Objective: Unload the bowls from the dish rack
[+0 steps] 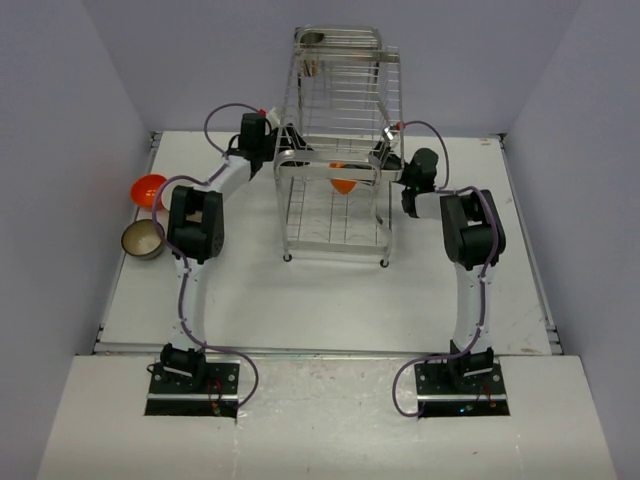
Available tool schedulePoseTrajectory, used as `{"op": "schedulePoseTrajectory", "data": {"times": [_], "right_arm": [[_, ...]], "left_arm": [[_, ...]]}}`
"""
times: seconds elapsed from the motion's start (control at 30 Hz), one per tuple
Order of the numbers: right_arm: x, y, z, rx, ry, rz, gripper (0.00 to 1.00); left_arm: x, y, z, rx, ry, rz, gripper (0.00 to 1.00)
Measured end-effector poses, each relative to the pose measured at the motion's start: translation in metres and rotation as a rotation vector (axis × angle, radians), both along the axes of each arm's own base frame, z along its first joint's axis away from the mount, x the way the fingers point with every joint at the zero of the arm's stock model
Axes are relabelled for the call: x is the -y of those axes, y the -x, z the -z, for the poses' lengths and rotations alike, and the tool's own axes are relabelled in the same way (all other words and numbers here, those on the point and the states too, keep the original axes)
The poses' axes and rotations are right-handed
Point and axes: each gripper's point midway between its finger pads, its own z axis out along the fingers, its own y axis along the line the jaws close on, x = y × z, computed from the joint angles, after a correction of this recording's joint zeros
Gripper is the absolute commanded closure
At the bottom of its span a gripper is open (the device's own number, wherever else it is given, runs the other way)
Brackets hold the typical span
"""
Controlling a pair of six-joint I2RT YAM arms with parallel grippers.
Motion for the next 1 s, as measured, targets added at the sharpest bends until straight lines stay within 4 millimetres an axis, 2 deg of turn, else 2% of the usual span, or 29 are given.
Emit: {"op": "schedulePoseTrajectory", "data": {"times": [0.17, 0.27, 0.37, 0.47, 0.6, 0.7, 0.8, 0.9, 1.0], "right_arm": [[0.008, 0.01, -0.017, 0.043, -0.007, -0.013, 1.0], [0.016, 0.014, -0.024, 0.054, -0.008, -0.004, 1.0], [0.032, 0.02, -0.029, 0.048, -0.001, 0.01, 1.0], [0.059, 0.018, -0.034, 0.032, 0.025, 0.065, 1.0], [0.104, 0.004, -0.034, -0.01, 0.13, 0.196, 1.0], [0.134, -0.013, -0.036, -0.029, 0.276, 0.342, 1.0], [0.152, -0.021, -0.037, -0.032, 0.433, 0.446, 1.0], [0.172, -0.027, -0.028, -0.061, 0.608, 0.531, 1.0], [0.2, -0.024, -0.006, -0.135, 0.8, 0.602, 1.0]], "left_arm": [[0.0, 0.002, -0.007, 0.008, 0.003, 0.002, 0.48], [0.0, 0.002, -0.019, 0.037, 0.01, 0.006, 0.48], [-0.002, 0.004, -0.036, 0.074, 0.011, 0.009, 0.48], [-0.008, 0.007, -0.053, 0.113, 0.005, 0.008, 0.48], [-0.025, 0.008, -0.071, 0.155, -0.004, -0.011, 0.48], [-0.042, 0.009, -0.075, 0.159, -0.022, -0.034, 0.48], [-0.059, 0.008, -0.074, 0.153, -0.055, -0.069, 0.48], [-0.074, 0.009, -0.07, 0.136, -0.098, -0.116, 0.48], [-0.084, 0.012, -0.071, 0.126, -0.137, -0.156, 0.48]]}}
